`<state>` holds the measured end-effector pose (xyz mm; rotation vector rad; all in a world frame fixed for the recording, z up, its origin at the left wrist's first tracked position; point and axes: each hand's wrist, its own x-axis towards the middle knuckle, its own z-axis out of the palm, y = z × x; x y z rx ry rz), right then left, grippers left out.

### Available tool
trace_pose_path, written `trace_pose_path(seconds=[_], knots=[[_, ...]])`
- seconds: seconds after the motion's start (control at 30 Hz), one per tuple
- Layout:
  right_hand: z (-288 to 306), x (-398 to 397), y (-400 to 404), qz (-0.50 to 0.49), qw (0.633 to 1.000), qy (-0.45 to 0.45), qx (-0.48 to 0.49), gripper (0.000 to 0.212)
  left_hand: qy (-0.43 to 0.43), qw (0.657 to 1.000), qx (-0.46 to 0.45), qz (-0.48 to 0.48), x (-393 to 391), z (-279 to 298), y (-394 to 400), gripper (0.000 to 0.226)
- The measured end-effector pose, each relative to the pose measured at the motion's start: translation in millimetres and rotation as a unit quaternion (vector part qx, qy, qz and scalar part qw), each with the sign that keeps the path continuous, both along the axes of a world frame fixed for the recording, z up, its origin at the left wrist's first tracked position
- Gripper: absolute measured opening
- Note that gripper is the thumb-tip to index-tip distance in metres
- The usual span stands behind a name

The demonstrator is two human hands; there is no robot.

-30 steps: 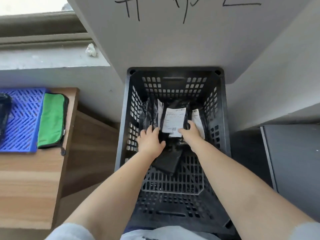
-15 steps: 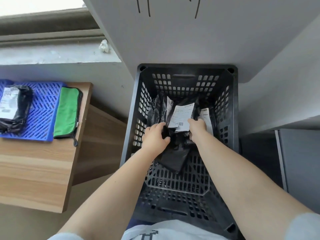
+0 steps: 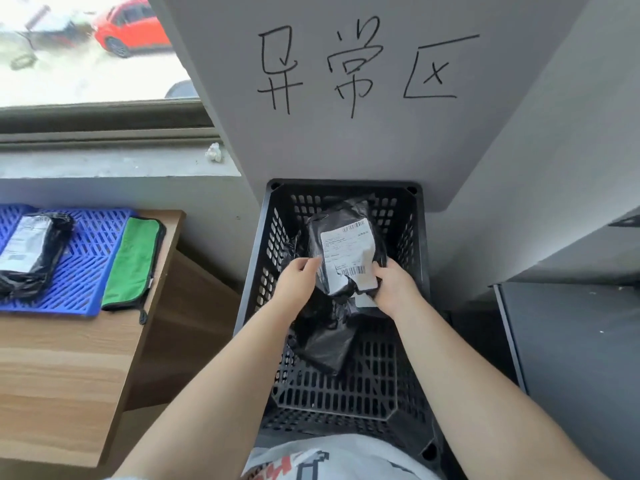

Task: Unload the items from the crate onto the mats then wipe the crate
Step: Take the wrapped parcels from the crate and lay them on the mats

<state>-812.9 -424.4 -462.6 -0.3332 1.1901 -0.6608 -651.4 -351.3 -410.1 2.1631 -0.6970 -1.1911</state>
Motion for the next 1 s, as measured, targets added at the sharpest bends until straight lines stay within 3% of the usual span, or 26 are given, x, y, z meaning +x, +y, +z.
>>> trace_pose_path(seconds=[0.13, 0.37, 0.53, 0.7, 0.83, 1.0], knots=[[21.3, -4.6, 7.4, 0.019, 0.997, -0.071, -0.035, 0.034, 0.146, 0.984, -0.008, 0.103, 0.9, 18.6, 1.9, 0.050], [51.6, 3.6, 23.0, 0.121, 0.985, -0.113, -0.058, 0.031, 0.302, 0.923, -0.075, 0.227, 18.1, 22.5, 25.1, 0.052], [67.8, 34.4, 28.6, 0.211, 0.963, -0.064, -0.152, 0.025, 0.304, 0.893, -0.131, 0.305, 42.8, 29.6, 43.1, 0.050], [84.0, 56.9, 45.7, 0.279, 0.932, -0.133, -0.189, 0.034, 0.299, 0.867, -0.185, 0.352, 75.6, 41.6, 83.7, 0.032], [99.4, 95.3, 55.3, 0.291, 0.928, -0.119, -0.199, 0.027, 0.269, 0.866, -0.228, 0.355, 109.3, 53.0, 127.1, 0.039], [114.1, 164.6, 93.9, 0.345, 0.907, -0.106, -0.217, 0.036, 0.242, 0.847, -0.262, 0.395, 142.6, 61.0, 189.3, 0.034]])
